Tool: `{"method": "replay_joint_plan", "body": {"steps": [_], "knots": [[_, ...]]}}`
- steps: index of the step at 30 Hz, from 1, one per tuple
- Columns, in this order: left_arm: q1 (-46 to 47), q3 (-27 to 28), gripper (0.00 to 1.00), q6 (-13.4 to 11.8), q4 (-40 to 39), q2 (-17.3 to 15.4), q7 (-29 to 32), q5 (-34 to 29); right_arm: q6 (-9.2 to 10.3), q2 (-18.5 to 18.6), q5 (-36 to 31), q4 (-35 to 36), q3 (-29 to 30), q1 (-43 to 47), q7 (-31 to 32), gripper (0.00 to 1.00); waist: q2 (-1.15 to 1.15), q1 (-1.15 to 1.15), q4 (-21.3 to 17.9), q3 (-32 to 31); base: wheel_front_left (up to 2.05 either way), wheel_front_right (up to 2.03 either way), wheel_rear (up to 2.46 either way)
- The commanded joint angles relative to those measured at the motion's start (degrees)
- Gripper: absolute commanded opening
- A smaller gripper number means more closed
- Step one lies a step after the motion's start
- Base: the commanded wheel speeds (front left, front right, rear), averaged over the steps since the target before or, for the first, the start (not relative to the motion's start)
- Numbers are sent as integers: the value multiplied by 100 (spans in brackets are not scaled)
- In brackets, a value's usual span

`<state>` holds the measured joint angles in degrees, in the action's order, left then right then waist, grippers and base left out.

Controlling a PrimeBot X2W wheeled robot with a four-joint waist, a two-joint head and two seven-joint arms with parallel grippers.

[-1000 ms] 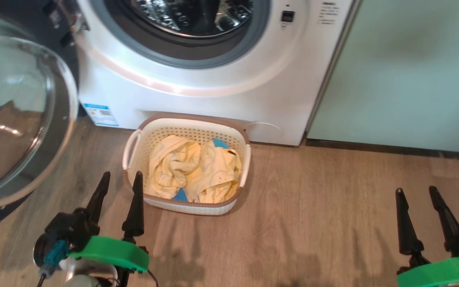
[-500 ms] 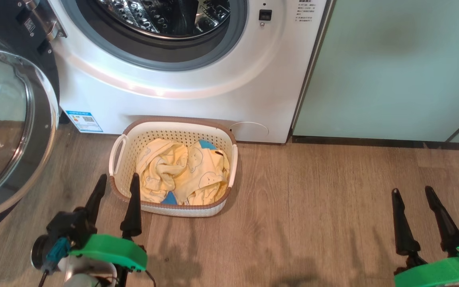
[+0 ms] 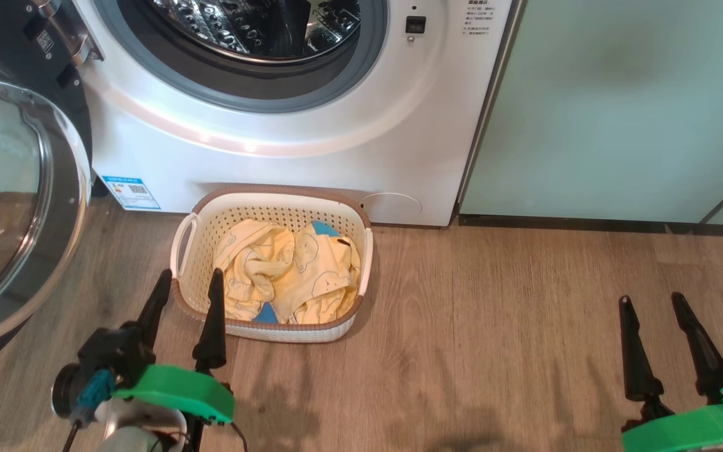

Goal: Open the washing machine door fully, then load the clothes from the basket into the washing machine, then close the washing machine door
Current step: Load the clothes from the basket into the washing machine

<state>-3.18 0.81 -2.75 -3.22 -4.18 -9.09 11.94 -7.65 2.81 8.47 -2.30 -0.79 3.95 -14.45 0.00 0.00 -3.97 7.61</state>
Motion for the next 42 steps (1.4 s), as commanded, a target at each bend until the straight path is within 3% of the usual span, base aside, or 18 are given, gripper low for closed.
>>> {"method": "replay_joint_plan", "body": {"steps": [1, 12, 30, 42], "knots": [[255, 159, 100, -25, -184, -102, -47, -36, 16, 15, -53, 221, -91, -163, -54, 100, 0, 0, -2, 1, 0, 0, 0], [249, 98, 100, -94, -193, -124, -47, -70, 16, 10, -21, 215, -86, -159, -54, 100, 0, 0, -32, -3, 31, -30, -1], [281, 12, 100, -91, -205, -201, -59, -14, 16, 8, 27, 213, -96, -196, -55, 100, 0, 0, -63, 57, 145, -144, 0], [289, -31, 100, -109, -204, -230, -76, 35, 16, 7, 37, 201, -105, -236, -55, 100, 0, 0, -78, 85, 16, -16, 0]]}}
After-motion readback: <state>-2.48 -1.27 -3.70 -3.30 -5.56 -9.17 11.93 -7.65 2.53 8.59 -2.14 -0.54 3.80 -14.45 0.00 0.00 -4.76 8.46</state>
